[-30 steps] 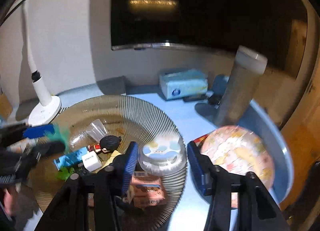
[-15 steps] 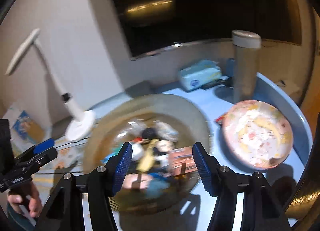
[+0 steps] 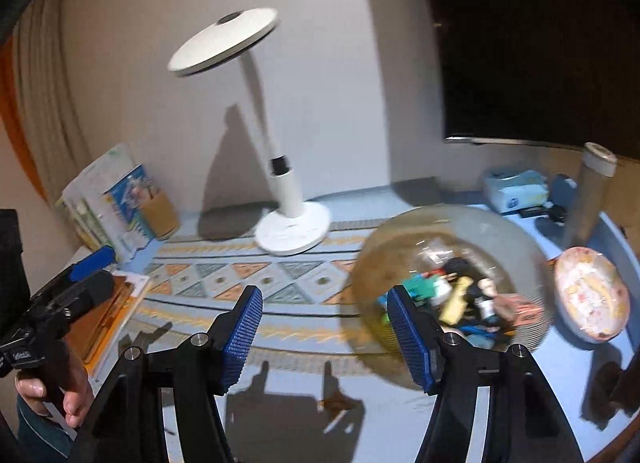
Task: Organize rigid objects
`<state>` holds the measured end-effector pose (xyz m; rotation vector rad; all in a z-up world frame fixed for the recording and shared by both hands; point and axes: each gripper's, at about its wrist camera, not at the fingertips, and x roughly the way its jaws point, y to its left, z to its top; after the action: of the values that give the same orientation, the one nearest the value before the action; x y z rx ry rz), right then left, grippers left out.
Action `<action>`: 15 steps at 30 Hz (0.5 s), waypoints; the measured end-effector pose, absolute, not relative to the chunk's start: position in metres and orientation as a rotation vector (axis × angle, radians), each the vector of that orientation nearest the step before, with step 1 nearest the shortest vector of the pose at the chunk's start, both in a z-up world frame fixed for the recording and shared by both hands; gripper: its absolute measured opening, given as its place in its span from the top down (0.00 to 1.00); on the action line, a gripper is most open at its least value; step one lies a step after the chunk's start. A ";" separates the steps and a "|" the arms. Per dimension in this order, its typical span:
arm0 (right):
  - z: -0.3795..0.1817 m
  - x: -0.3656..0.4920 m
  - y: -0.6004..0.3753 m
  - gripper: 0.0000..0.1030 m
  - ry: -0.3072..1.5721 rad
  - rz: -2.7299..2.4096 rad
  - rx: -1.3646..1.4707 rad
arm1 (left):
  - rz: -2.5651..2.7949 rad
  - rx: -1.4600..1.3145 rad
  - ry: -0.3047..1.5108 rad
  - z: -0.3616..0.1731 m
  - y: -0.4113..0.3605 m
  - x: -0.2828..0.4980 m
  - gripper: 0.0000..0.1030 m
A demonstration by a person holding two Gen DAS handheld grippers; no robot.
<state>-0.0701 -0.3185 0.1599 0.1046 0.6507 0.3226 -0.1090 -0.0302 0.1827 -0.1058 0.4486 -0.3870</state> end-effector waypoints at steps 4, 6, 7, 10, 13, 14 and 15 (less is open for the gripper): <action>0.147 -0.069 -0.289 0.39 0.675 0.339 0.052 | -0.353 -0.118 0.380 0.181 -0.021 -0.139 0.01; 0.140 -0.066 -0.277 0.39 0.689 0.340 0.021 | -0.331 -0.077 0.372 0.175 -0.022 -0.144 0.01; 0.139 -0.064 -0.274 0.39 0.693 0.341 0.017 | -0.313 -0.060 0.373 0.171 -0.023 -0.145 0.01; 0.126 -0.060 -0.263 0.39 0.703 0.348 0.000 | -0.223 -0.029 0.393 0.149 -0.022 -0.142 0.01; 0.105 -0.055 -0.257 0.39 0.718 0.318 -0.035 | -0.215 -0.073 0.449 0.119 -0.016 -0.135 0.01; 0.094 -0.052 -0.256 0.39 0.735 0.316 -0.036 | -0.207 -0.078 0.476 0.109 -0.014 -0.130 0.01; 0.086 -0.048 -0.256 0.39 0.749 0.322 -0.033 | -0.183 -0.072 0.510 0.096 -0.013 -0.122 0.01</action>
<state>-0.0478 -0.2558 0.0857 -0.0332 0.7491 0.3220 -0.1216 -0.0129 0.0964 -0.0719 0.5101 -0.1833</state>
